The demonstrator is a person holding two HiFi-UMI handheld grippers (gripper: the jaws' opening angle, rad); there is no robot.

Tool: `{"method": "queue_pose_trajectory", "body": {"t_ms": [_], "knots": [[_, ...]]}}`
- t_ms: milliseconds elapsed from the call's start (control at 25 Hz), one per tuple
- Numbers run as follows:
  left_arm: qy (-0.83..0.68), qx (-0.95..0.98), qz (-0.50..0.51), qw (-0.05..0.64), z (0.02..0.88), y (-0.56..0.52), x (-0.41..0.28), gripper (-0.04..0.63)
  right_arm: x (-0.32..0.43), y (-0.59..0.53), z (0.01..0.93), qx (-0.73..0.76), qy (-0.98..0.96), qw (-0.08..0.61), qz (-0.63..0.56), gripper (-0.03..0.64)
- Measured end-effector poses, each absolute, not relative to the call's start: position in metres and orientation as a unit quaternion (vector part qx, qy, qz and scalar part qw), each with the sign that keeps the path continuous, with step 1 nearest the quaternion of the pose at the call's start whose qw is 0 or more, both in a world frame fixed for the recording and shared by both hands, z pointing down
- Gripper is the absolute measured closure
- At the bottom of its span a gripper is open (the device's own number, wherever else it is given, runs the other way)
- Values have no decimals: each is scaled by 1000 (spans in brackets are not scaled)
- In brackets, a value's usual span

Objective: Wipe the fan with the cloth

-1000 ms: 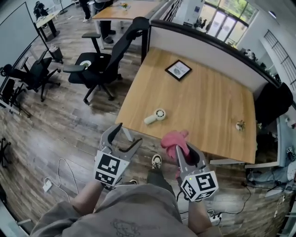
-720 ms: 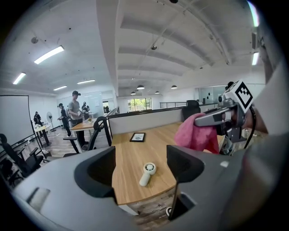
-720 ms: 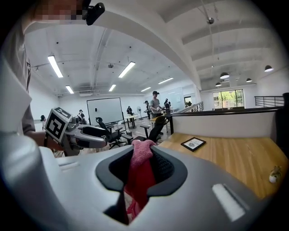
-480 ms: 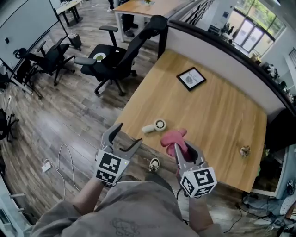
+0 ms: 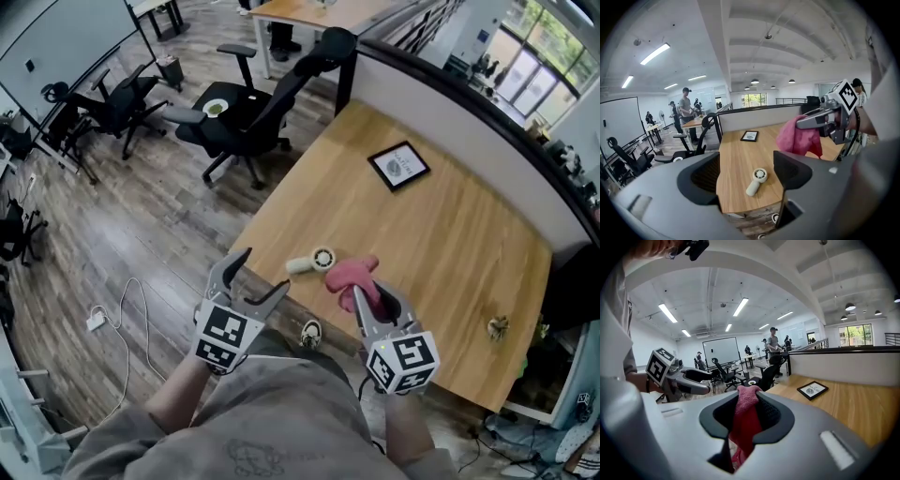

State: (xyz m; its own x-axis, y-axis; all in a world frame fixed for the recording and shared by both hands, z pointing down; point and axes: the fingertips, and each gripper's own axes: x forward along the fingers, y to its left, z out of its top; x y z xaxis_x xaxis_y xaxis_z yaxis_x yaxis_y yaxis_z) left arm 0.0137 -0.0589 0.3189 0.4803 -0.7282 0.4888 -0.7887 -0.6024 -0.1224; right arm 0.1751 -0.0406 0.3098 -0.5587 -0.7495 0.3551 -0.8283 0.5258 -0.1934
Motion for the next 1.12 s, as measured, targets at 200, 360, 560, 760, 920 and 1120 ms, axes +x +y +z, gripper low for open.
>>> {"method": "queue_pose_trajectory", "body": {"t_ms": [200, 360, 560, 760, 920, 1120], "knots": [[-433, 862, 258, 60, 323, -72, 14, 239, 175, -55, 314, 459, -863, 116, 176, 541], [-402, 871, 276, 57, 339, -78, 25, 252, 181, -61, 322, 468, -856, 117, 186, 541], [-368, 878, 302, 57, 368, -87, 24, 252, 176, -78, 336, 476, -848, 118, 201, 541], [-329, 879, 341, 46, 405, -100, 26, 252, 173, -95, 357, 486, -836, 135, 217, 541], [-292, 877, 379, 48, 444, -105, 29, 252, 167, -105, 374, 488, -828, 152, 231, 541], [-261, 876, 400, 62, 486, -110, 35, 252, 161, -114, 401, 488, -819, 171, 248, 541]]}}
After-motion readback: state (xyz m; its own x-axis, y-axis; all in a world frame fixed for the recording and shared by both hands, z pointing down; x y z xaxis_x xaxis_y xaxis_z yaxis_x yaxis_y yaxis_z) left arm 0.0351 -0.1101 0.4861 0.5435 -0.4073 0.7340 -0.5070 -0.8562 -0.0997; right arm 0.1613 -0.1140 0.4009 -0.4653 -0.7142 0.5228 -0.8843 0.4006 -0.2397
